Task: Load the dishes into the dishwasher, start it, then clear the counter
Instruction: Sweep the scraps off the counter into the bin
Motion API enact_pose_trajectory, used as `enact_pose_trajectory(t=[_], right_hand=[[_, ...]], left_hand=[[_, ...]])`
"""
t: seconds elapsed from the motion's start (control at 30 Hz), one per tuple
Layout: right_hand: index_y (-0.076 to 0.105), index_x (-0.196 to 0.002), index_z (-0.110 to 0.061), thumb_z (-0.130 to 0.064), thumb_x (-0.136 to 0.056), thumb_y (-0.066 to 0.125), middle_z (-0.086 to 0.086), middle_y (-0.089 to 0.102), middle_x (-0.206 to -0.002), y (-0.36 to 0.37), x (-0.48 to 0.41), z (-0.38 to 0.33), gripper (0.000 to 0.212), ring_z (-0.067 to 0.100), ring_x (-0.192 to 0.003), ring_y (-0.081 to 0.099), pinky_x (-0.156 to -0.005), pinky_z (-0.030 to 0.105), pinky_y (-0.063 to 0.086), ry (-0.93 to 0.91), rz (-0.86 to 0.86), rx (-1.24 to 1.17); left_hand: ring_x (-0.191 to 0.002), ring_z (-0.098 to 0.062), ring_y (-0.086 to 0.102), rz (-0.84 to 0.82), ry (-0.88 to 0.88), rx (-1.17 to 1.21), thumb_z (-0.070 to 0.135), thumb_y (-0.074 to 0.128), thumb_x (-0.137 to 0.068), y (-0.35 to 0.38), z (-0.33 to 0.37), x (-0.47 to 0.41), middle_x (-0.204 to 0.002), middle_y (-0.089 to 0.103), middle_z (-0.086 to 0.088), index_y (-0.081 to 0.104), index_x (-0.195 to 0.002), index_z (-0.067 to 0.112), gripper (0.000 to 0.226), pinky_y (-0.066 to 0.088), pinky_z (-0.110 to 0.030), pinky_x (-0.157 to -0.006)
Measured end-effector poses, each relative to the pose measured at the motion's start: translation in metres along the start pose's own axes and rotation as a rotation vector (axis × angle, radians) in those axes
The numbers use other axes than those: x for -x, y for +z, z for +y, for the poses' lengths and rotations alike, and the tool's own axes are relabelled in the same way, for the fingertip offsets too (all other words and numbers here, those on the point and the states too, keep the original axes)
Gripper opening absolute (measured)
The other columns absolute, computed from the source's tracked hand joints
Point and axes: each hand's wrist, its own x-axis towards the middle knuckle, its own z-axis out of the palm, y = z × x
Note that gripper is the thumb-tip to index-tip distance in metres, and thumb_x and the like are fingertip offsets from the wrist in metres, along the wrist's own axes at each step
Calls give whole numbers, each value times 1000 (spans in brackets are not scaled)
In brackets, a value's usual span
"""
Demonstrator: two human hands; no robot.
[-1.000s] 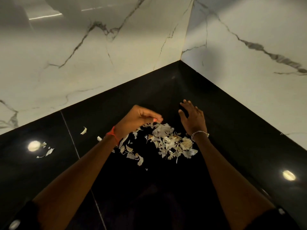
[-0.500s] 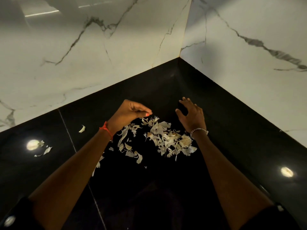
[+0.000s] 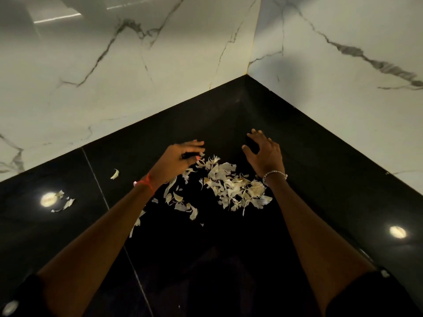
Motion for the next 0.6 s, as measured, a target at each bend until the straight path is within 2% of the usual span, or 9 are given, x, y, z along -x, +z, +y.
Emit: enact_pose_trajectory(t=[0.03,0.1,0.17,0.3,0.4,0.47,0.5,0.53,0.6], right_hand=[[40,-137,-20,-36,-93,45,-2,30,-150,0,0,0,47,12,-141,19,-116,34,11,0,-4,1],[40,-137,-20,-36,-93,45,-2,30,-150,1,0,1,46,12,-141,20,-116,34,11,-1,-6,-4],[41,-136,-20,-36,-94,45,-2,31,-150,1,-1,2,46,12,-141,20,-116,34,11,-4,3,-10],[40,-137,-19,-36,-96,40,-1,30,-150,0,1,0,45,13,-141,19,-116,34,10,0,-2,-37],[28,-143,-19,-35,-96,31,1,14,-155,-7,1,0,50,16,-144,7,-116,36,5,-53,-169,117],[21,-146,-18,-18,-96,35,6,4,-156,-13,4,0,52,24,-144,0,-116,42,5,-150,-299,331],[19,-146,-17,-7,-95,39,8,2,-156,-16,9,-2,56,26,-144,-1,-115,45,5,-177,-322,355],[17,-146,-16,-2,-94,41,8,1,-156,-17,18,-6,60,26,-144,-1,-115,45,5,-193,-338,342],[20,-146,-13,-6,-96,37,6,6,-156,-18,48,-22,53,22,-144,2,-118,42,2,-181,-387,161]], left_hand=[[-126,7,32,-49,16,25,8,52,-91,4,3,8,-135,44,10,55,-122,14,32,23,-13,-106],[-120,16,38,-155,33,111,8,50,-91,11,14,26,-129,49,12,58,-116,18,28,29,-9,-104],[-114,12,49,-187,36,239,4,51,-90,13,27,45,-124,56,12,61,-110,19,27,40,-8,-95],[-115,0,55,33,67,360,0,52,-88,0,38,73,-116,63,18,63,-106,17,28,43,-11,-92],[-116,3,52,181,10,308,-1,54,-87,-9,32,97,-122,61,3,62,-108,16,28,40,-11,-97],[-116,7,50,223,-22,225,-2,54,-86,-6,26,122,-124,59,2,63,-106,19,30,38,-14,-102],[-117,11,47,233,-39,185,-1,54,-87,-4,23,137,-125,57,6,62,-108,20,31,36,-12,-103],[-117,15,44,242,-55,153,0,55,-87,0,20,149,-127,55,9,61,-111,20,32,33,-8,-102],[-121,17,36,272,-83,107,3,55,-87,11,17,170,-131,48,14,55,-118,23,36,28,-7,-103]])
